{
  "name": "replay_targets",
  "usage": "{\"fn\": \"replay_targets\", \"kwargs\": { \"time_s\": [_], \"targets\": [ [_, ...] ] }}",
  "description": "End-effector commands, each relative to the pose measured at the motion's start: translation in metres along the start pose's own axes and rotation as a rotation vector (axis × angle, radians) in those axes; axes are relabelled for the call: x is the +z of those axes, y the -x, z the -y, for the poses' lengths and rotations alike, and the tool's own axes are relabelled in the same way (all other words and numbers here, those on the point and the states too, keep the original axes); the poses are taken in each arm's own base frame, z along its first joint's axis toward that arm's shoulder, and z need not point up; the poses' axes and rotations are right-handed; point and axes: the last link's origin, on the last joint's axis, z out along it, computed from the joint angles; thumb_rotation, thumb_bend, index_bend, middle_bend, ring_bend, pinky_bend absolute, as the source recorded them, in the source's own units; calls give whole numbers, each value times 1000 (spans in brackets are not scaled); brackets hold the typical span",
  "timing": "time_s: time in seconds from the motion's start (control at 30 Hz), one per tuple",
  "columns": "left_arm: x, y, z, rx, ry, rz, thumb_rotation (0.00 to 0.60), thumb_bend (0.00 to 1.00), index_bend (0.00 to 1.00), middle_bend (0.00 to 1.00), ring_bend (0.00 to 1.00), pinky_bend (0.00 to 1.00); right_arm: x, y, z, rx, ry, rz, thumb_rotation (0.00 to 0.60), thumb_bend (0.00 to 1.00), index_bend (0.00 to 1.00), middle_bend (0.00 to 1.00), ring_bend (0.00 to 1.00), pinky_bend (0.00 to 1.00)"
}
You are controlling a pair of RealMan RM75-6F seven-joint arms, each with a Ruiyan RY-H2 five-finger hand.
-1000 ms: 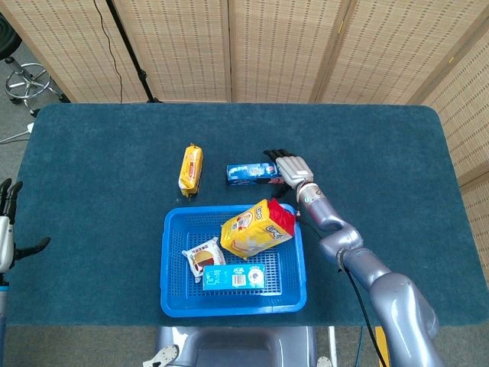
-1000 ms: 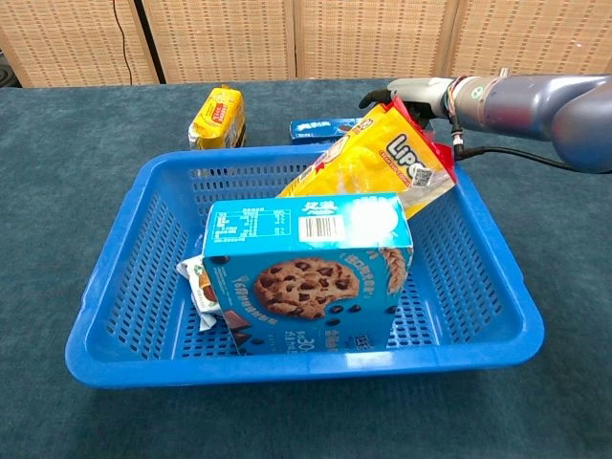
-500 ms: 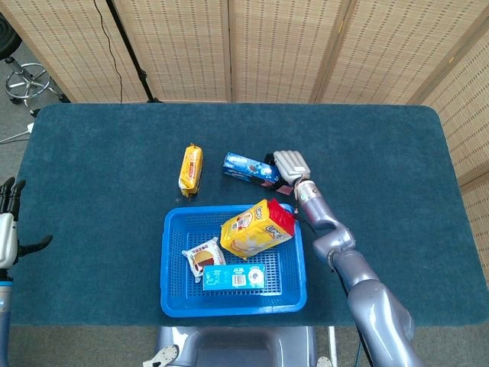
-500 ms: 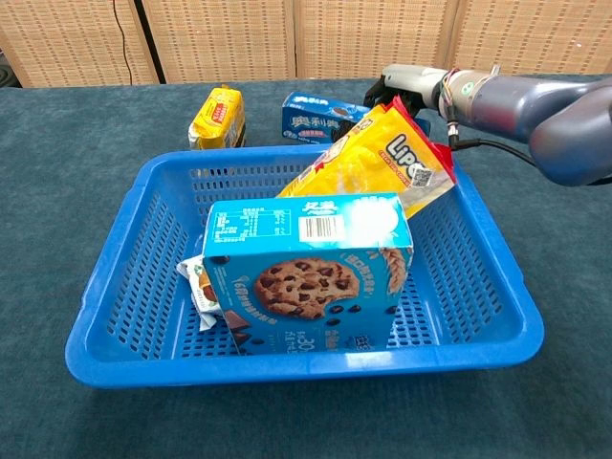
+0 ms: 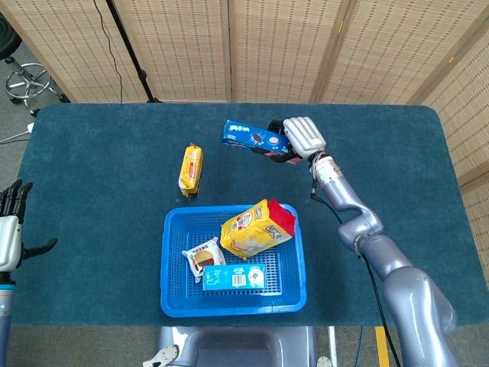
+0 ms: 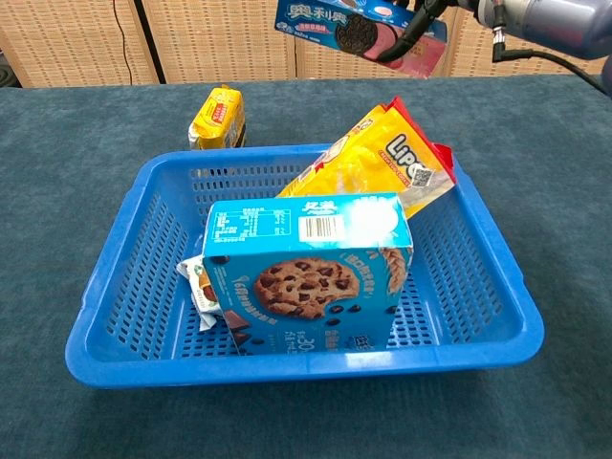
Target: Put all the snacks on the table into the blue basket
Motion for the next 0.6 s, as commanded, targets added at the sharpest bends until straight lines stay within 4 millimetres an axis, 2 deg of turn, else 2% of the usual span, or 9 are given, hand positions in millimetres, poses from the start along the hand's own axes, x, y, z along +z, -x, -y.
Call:
{"fn": "replay_targets", "kwargs": {
  "time_s": [0.03,0.17,0.37,0.47,0.6],
  "targets": [
    [-1,0,0,-2,3,4,600,0,0,0,0,0,-21,-38,15,-5,-129,-51,600,247,502,613,473,582],
    [-1,1,0,-8,8,15,600,0,0,0,0,0,-53,-52,37,-17,-220,-46,600,247,500,613,474,584],
    [-1,0,-1,-19,17,22,600,0,0,0,0,0,-108,-55,77,-96,-311,1,600,253,503,615,474,586],
    [-2,0,-1,-25,23,24,600,0,0,0,0,0,-130,-54,93,-138,-327,31,600,253,504,615,475,586],
    [-3,0,-3,-29,31,32,600,0,0,0,0,0,-148,-53,114,-199,-335,63,600,258,504,615,475,587]
  ]
}}
